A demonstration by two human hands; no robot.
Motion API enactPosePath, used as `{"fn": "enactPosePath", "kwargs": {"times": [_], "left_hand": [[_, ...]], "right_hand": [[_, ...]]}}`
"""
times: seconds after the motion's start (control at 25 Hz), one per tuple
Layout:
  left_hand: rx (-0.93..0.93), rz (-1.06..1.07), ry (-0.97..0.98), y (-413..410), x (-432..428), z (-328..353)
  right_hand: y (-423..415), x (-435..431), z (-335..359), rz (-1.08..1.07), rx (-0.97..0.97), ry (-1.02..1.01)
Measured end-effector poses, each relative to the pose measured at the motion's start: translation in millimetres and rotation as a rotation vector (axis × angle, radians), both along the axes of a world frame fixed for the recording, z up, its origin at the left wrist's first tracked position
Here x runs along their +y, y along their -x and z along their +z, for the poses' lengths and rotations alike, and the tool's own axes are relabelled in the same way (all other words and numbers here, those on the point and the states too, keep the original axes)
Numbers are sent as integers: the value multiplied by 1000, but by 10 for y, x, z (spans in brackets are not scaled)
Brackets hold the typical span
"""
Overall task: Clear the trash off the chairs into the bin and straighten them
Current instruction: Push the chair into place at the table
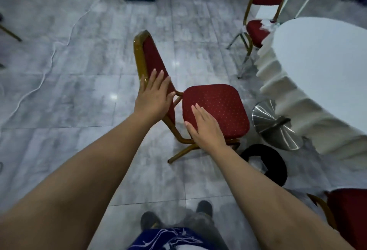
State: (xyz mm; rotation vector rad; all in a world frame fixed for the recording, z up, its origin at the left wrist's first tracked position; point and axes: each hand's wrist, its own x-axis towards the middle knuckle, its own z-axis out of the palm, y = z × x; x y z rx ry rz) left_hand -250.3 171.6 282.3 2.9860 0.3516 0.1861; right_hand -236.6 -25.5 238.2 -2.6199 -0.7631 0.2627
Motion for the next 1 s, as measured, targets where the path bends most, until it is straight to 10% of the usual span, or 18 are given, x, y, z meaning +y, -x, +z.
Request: {"fn": "enactPosePath", "kwargs": {"times": [0.72, 1.0], "left_hand": [[65, 7, 92, -1226, 1740, 197], [109, -211, 419, -1694, 1944, 143]], "right_hand": [[-749, 2112, 158, 107, -171, -193], [-768, 2288, 84, 12, -223, -178]]}}
